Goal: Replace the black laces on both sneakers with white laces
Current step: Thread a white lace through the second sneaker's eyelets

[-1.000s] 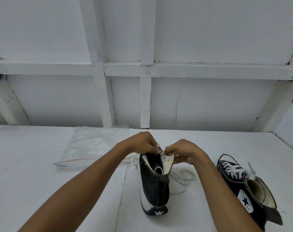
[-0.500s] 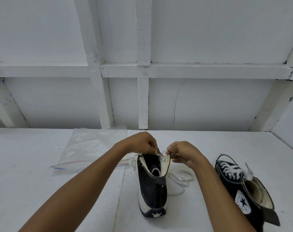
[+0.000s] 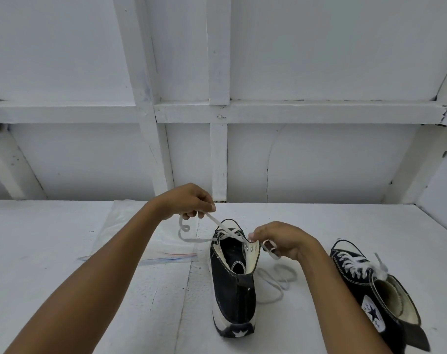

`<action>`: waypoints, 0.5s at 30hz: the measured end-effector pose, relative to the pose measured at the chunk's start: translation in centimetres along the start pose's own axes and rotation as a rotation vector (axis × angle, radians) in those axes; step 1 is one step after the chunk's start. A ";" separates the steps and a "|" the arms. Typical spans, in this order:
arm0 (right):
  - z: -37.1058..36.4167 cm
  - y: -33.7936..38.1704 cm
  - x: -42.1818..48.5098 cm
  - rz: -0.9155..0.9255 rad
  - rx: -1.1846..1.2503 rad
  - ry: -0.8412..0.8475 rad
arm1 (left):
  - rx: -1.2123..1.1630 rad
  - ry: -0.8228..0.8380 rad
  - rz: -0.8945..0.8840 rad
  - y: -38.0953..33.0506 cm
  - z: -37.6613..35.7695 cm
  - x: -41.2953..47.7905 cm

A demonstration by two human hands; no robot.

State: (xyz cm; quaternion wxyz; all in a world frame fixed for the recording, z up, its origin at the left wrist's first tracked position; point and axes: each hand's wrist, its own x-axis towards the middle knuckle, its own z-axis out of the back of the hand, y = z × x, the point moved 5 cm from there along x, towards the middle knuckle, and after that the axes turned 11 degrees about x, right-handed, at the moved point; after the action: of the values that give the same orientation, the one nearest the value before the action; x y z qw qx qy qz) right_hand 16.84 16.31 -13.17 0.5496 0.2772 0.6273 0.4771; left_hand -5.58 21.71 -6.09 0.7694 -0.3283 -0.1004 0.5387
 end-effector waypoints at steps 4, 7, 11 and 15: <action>0.3 1.1 0.4 0.104 0.817 -0.045 | -0.066 -0.046 -0.002 0.4 0.7 -0.1; 0.9 1.4 0.8 0.103 1.060 -0.065 | -0.094 -0.048 -0.005 0.7 0.5 0.0; 0.7 0.1 1.0 -0.003 0.416 -0.155 | 0.033 -0.003 -0.045 0.3 0.2 0.0; -0.6 -0.2 0.2 -0.087 -0.071 -0.059 | 0.466 -0.156 -0.078 -0.1 -0.2 0.6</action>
State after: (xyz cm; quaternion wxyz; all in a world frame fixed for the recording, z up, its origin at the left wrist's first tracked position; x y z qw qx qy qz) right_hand 16.26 16.22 -13.46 0.5976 0.2441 0.6049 0.4662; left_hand -5.15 22.11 -6.25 0.8344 -0.0955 -0.0451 0.5409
